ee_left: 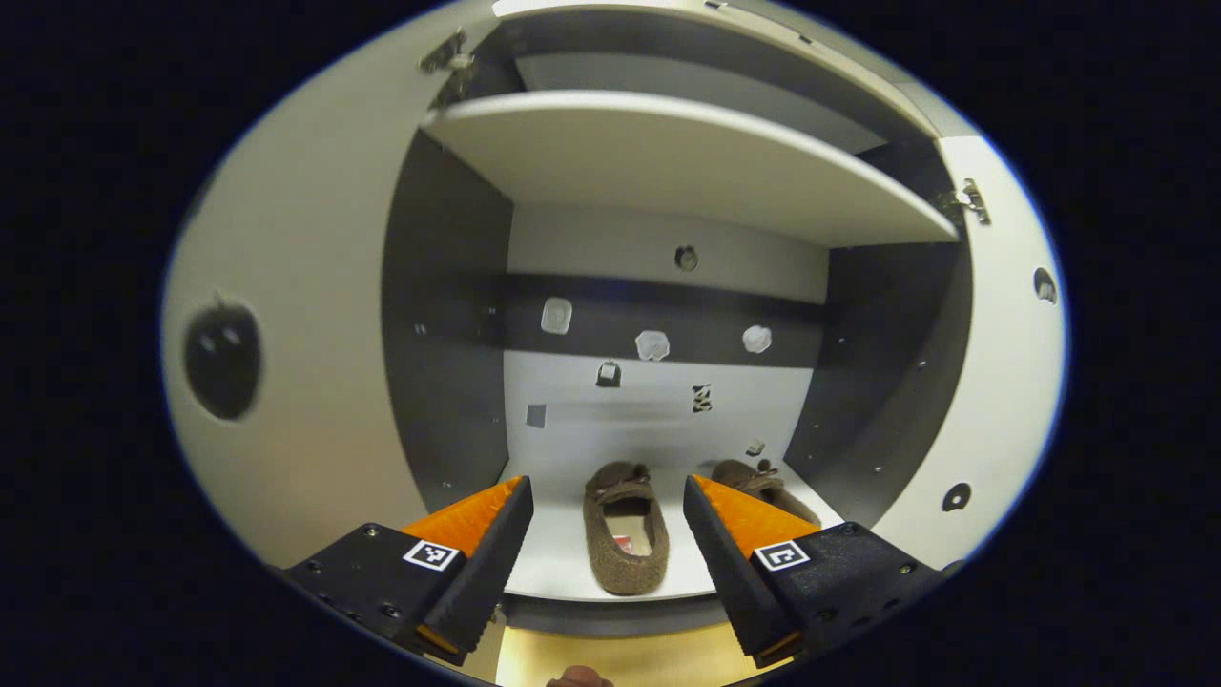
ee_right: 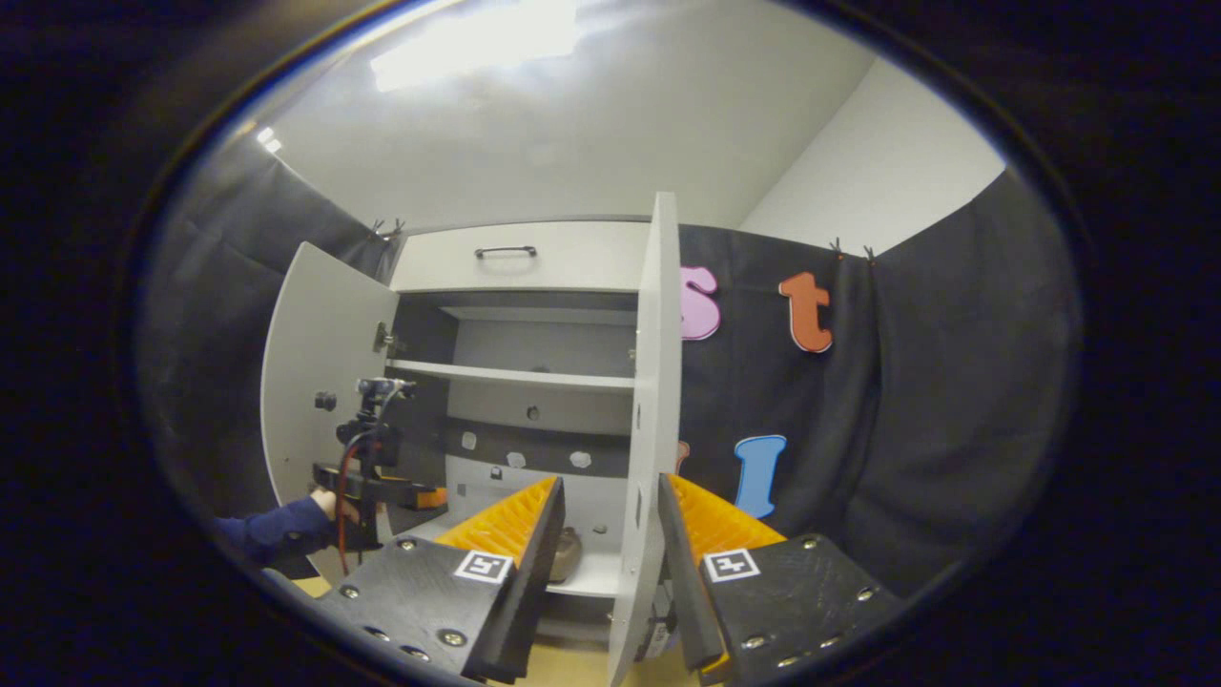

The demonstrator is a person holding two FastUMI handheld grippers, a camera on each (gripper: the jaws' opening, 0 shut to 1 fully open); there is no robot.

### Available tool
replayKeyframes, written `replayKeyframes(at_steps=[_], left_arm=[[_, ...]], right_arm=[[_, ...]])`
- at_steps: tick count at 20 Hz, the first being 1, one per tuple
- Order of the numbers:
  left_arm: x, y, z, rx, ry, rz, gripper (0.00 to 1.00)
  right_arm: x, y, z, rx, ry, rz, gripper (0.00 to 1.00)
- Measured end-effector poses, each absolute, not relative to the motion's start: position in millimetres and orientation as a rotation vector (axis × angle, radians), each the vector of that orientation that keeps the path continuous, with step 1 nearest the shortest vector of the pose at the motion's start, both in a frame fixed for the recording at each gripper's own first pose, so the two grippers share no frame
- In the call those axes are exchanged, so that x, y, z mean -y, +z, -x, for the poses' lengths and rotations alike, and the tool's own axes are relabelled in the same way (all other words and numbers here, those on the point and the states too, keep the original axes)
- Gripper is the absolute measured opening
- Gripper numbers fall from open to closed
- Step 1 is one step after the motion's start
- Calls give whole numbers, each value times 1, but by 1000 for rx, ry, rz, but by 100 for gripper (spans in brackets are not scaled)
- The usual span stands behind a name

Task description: Grab one shoe with the right hand and put it into the shoe cabinet, grab the other shoe with the left hand and put it into the shoe cabinet; then close the right door with the right hand and the left door with the left hand.

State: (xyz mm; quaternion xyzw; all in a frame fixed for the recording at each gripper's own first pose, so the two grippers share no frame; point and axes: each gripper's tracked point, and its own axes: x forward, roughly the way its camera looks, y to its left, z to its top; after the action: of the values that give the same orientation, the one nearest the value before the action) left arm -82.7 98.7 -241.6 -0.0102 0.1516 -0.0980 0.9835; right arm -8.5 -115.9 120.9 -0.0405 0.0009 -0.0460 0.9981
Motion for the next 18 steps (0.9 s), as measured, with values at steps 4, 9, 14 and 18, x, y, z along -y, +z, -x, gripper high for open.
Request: replayKeyframes(at_steps=[4, 9, 14, 18], left_arm=[[-102, -189, 138, -227, -212, 11, 96], [-111, -163, 205, -218, -218, 37, 96], [-129, -138, 243, -186, -197, 24, 92], [-140, -133, 255, -178, -160, 36, 92]], right_arm=[[148, 117, 8, 2, -164, 79, 61], [189, 92, -2, -53, -275, 55, 74], [199, 57, -14, -135, -278, -7, 93], [194, 52, -20, -144, -229, -51, 91]])
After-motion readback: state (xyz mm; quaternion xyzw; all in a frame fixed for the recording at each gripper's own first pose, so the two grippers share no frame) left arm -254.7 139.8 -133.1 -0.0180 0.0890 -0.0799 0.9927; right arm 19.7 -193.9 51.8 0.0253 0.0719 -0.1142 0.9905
